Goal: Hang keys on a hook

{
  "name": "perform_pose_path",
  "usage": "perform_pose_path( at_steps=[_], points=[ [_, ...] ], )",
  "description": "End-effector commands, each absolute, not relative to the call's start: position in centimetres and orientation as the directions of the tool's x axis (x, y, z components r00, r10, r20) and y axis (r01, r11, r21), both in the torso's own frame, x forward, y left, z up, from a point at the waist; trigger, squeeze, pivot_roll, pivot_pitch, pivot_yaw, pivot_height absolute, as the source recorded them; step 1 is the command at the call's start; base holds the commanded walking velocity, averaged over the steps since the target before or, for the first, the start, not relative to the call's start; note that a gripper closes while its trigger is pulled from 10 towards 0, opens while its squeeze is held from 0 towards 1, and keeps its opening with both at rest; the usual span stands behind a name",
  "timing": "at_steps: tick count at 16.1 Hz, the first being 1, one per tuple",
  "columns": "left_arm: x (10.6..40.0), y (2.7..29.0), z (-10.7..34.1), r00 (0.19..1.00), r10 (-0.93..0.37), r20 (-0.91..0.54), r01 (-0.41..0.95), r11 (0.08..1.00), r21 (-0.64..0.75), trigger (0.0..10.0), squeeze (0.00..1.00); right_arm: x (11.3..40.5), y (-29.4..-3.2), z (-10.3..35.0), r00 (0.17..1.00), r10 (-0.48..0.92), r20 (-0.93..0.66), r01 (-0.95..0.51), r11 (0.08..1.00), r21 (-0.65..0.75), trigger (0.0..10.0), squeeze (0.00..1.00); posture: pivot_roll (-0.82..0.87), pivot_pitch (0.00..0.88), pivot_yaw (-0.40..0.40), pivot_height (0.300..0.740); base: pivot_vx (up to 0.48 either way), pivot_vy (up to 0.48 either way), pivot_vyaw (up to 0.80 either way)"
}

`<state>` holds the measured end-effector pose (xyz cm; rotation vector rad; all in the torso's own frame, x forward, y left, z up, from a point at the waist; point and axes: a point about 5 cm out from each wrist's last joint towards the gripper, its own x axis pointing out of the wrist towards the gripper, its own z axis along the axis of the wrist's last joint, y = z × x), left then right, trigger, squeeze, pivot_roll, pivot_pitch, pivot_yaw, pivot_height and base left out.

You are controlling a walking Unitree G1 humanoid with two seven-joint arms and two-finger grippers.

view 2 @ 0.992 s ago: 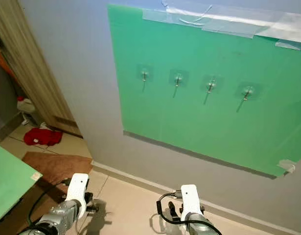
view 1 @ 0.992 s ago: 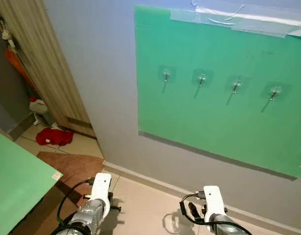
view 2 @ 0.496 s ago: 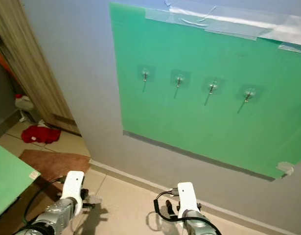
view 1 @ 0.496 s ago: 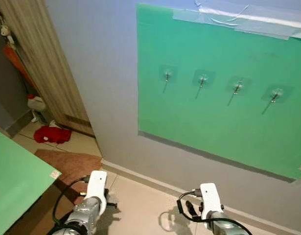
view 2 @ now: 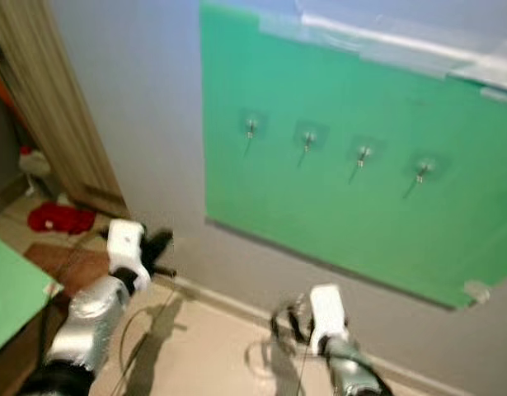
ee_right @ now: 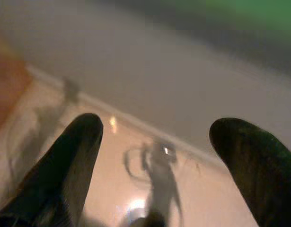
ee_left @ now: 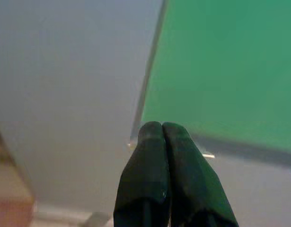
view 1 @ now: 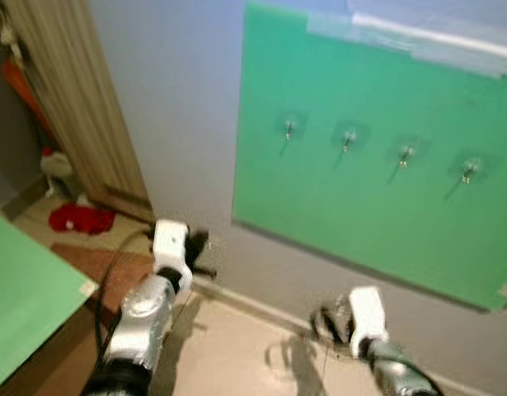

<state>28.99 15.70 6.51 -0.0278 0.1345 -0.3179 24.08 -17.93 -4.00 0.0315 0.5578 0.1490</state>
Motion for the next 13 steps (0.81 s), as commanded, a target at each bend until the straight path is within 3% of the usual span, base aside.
perform_pose_path(
  at_steps=[1, 2, 4, 5, 9, 13],
  points=[
    [28.4, 15.0, 7.6, 0.942, -0.322, -0.094, 0.319, 0.947, -0.044, 10.0, 0.00, 26.3, -17.9, -1.4, 0.918, 0.168, -0.360, -0.140, 0.985, 0.103, 10.0, 0.00, 0.03, 0.000, -0.003, 0.740, 0.000, 0.000, 0.00],
    [28.0, 15.2, 9.9, 0.958, -0.285, -0.011, 0.285, 0.956, 0.068, 10.0, 0.00, 27.6, -17.4, 2.4, 0.965, 0.201, -0.167, -0.188, 0.978, 0.091, 10.0, 0.00, 0.00, 0.000, -0.002, 0.740, 0.000, 0.000, 0.00],
    [28.0, 15.8, 13.1, 0.964, -0.243, 0.103, 0.237, 0.969, 0.072, 10.0, 0.00, 27.3, -17.0, 5.9, 0.979, 0.200, -0.046, -0.196, 0.976, 0.092, 10.0, 0.00, -0.01, 0.000, -0.006, 0.740, 0.000, 0.000, 0.00],
    [27.8, 15.5, 15.4, 0.956, -0.247, 0.161, 0.248, 0.969, 0.010, 10.0, 0.00, 27.0, -16.7, 7.6, 0.978, 0.208, 0.008, -0.208, 0.974, 0.093, 10.0, 0.00, -0.02, 0.000, -0.007, 0.740, 0.000, 0.000, 0.00],
    [26.9, 13.0, 17.1, 0.911, -0.382, 0.154, 0.389, 0.921, -0.019, 10.0, 0.00, 26.6, -14.7, 8.3, 0.969, 0.247, 0.013, -0.247, 0.965, 0.092, 10.0, 0.00, -0.03, 0.000, 0.003, 0.740, 0.000, 0.000, 0.00],
    [27.3, 12.5, 16.6, 0.902, -0.426, 0.066, 0.428, 0.904, -0.014, 10.0, 0.00, 26.3, -13.3, 8.6, 0.958, 0.285, -0.032, -0.280, 0.954, 0.109, 10.0, 0.00, -0.03, 0.000, 0.013, 0.740, 0.000, 0.298, -0.68]
  ],
)
